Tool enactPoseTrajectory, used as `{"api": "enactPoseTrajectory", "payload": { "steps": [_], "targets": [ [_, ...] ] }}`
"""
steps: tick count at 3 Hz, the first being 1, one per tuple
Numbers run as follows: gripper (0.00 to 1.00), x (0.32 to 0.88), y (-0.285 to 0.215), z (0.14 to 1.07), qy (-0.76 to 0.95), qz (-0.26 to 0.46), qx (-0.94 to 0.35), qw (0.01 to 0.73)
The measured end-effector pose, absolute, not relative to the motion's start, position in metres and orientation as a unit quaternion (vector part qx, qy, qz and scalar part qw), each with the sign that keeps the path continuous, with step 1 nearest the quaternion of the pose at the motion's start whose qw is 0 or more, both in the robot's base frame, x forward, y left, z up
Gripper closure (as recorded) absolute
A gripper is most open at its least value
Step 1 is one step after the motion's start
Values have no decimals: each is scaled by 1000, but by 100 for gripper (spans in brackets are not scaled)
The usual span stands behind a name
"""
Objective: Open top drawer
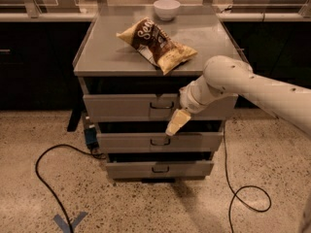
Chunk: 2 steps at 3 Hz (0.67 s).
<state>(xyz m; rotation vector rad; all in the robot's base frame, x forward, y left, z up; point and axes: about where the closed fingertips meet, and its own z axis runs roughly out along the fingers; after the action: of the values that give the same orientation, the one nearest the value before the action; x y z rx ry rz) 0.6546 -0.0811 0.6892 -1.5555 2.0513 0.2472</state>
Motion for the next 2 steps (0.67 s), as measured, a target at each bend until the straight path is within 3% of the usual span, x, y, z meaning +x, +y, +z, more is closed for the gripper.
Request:
{"api": "enactPoseTrajectory", "payload": {
  "steps": [2],
  "targets": [
    [0,690,-64,679,750,83,-596,275]
  ]
}}
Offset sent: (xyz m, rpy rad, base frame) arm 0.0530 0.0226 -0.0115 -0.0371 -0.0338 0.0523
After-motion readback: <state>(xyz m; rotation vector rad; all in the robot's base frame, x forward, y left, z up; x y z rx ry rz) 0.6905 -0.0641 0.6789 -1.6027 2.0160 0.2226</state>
